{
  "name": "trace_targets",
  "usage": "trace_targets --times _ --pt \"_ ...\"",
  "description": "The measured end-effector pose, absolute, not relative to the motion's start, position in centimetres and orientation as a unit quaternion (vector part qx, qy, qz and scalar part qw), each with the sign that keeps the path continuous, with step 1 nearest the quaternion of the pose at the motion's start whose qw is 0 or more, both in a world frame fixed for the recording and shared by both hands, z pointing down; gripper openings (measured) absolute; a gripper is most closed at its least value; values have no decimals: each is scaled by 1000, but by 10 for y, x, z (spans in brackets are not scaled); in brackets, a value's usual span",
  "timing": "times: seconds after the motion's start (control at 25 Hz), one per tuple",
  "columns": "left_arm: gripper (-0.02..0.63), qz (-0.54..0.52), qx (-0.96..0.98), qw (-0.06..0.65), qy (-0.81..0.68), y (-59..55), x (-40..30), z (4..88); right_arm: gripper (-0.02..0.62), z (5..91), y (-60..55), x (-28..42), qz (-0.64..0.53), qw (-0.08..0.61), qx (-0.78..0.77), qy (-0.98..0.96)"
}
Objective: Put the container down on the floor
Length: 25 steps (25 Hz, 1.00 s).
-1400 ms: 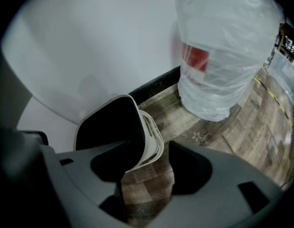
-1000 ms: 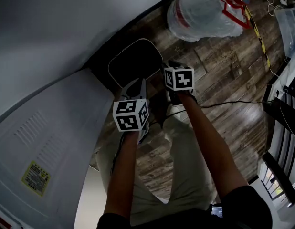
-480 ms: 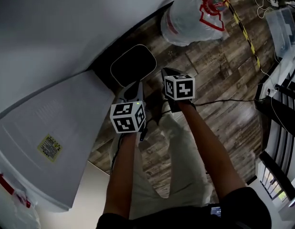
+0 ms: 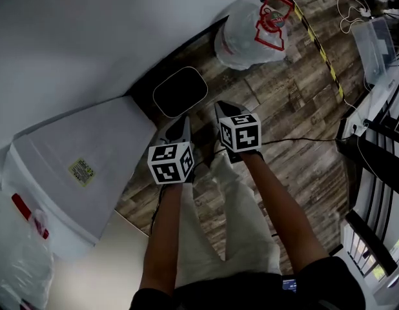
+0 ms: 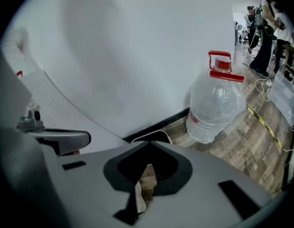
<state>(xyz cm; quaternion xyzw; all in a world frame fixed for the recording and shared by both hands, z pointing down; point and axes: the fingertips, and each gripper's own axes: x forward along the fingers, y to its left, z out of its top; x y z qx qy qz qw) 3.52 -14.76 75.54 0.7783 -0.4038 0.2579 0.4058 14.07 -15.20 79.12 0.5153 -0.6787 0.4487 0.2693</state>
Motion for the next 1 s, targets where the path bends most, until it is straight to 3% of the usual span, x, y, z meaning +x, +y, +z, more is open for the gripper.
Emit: trace_targets --times 0.44,1.0 --pt "18 236 780 412 -407 -136 60 684 32 694 -143 160 430 239 511 -705" --pt "18 198 809 352 -427 -153 64 544 32 559 -158 152 383 194 510 -745"
